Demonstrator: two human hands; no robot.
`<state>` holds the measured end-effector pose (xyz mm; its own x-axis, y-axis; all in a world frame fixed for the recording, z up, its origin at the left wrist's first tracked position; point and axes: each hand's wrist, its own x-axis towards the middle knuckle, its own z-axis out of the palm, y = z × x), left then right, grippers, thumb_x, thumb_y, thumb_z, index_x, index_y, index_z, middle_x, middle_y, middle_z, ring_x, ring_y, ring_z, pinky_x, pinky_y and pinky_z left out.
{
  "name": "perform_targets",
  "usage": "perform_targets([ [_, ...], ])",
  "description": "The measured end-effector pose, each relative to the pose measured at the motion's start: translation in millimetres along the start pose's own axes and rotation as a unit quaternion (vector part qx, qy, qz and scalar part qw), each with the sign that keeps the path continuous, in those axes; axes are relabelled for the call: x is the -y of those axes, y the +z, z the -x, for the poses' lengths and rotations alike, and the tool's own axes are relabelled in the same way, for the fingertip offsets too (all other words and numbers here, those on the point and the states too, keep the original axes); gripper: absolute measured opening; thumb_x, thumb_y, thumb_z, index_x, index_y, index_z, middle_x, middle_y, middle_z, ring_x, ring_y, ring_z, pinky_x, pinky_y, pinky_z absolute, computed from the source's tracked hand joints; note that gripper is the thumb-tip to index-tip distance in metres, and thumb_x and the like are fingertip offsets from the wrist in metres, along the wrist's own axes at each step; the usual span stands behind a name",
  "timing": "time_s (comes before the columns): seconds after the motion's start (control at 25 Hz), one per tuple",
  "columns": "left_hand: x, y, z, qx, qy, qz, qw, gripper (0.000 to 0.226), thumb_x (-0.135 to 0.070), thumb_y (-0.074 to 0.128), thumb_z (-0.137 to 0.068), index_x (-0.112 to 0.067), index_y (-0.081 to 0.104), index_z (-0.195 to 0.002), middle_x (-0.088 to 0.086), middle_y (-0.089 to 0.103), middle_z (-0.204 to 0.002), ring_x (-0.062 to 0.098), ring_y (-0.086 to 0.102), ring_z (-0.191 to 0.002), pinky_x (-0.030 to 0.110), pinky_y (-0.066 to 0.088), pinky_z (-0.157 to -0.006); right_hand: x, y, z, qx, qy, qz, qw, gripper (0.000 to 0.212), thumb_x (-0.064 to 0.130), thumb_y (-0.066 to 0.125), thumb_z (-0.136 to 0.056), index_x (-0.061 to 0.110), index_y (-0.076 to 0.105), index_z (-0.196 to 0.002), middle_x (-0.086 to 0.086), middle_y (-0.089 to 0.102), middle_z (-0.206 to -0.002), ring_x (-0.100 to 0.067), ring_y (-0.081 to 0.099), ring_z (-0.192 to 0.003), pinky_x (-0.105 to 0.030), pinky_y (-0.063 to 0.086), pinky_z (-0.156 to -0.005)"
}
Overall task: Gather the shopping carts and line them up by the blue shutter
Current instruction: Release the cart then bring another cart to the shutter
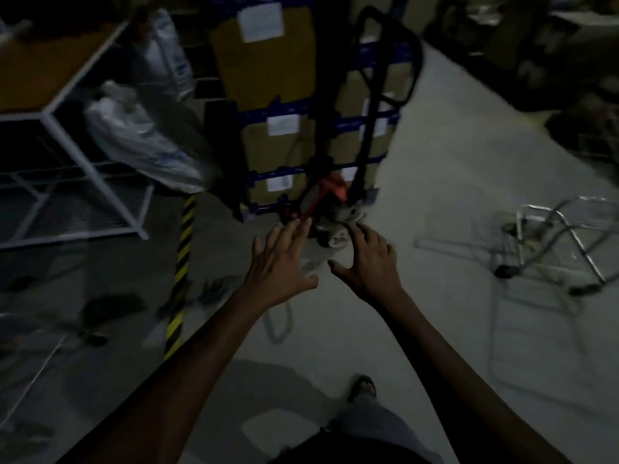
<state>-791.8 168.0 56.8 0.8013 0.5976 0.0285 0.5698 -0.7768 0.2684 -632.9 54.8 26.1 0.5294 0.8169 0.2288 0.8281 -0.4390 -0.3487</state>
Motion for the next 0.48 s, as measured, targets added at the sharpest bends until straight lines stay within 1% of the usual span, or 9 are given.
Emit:
perform_targets([
  [0.16,-114.0,25.7,-34.0,0.014,0.072,-0.005,0.997,0.104,-0.058,0.062,-0.075,-0.034,-0.007,-0.149,-0.003,0.004,-0.159,0.023,0.004,-0.145,0.055,0.008,-0.113,-100.6,-46.2,36.1,-0.040,0.091,-0.017,0.995,0.079,0.056,0.061,-0.078,0.027,0.030,-0.145,-0.006,0.036,-0.148,-0.028,0.035,-0.133,-0.051,0.033,-0.101],
  [0.32,-270.1,77.1,-83.6,0.027,0.163,-0.028,0.986,0.102,-0.059,0.061,-0.075,-0.032,-0.004,-0.150,-0.001,0.007,-0.158,0.024,0.007,-0.144,0.055,0.009,-0.113,-241.1,-108.1,71.1,-0.080,0.174,-0.009,0.981,0.077,0.054,0.061,-0.078,0.028,0.030,-0.144,-0.005,0.037,-0.147,-0.029,0.037,-0.131,-0.051,0.033,-0.101],
  [0.48,-447.4,130.6,-141.0,0.029,0.227,-0.013,0.973,0.102,-0.055,0.062,-0.075,-0.030,-0.002,-0.150,0.001,0.012,-0.158,0.027,0.011,-0.143,0.056,0.012,-0.112,-391.1,-172.6,105.6,-0.102,0.217,0.034,0.970,0.073,0.051,0.060,-0.081,0.026,0.032,-0.143,-0.007,0.039,-0.145,-0.029,0.038,-0.130,-0.052,0.034,-0.101],
])
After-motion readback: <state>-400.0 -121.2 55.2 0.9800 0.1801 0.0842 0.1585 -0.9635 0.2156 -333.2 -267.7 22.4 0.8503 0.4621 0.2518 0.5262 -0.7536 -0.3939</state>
